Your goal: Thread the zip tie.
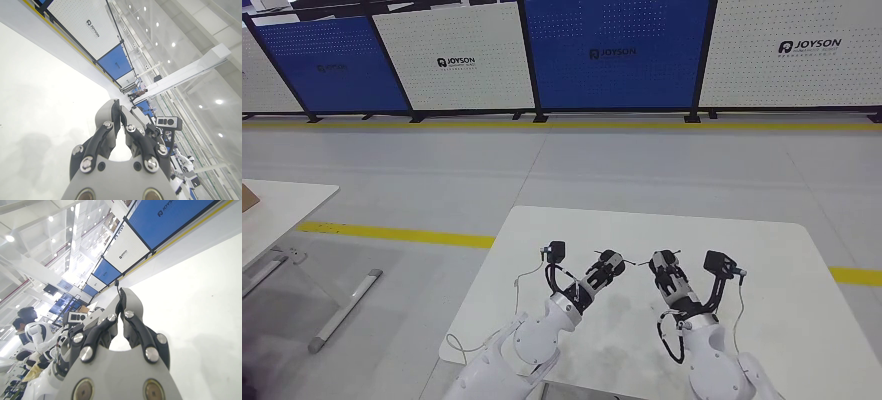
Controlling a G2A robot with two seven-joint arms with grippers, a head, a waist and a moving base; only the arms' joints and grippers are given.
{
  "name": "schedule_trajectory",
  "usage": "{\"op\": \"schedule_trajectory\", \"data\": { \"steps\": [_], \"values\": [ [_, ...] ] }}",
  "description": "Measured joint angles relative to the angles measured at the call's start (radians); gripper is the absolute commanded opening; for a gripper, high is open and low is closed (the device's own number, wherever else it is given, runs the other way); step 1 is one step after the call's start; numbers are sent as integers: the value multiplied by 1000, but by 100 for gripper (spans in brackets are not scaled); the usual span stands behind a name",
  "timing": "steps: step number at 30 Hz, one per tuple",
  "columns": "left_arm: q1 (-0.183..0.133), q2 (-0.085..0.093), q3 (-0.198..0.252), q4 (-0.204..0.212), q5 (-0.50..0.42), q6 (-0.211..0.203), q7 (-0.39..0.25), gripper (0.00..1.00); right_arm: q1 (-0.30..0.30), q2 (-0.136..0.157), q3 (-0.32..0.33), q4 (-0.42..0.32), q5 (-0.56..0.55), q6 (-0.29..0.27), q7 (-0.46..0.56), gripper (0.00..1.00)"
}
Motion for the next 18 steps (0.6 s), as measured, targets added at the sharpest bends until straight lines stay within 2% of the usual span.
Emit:
{"op": "schedule_trajectory", "data": {
  "steps": [18],
  "values": [
    [0, 0, 0, 0, 0, 0, 0, 0, 16, -12, 3, 40, 12, -13, 15, 0]
  ]
}}
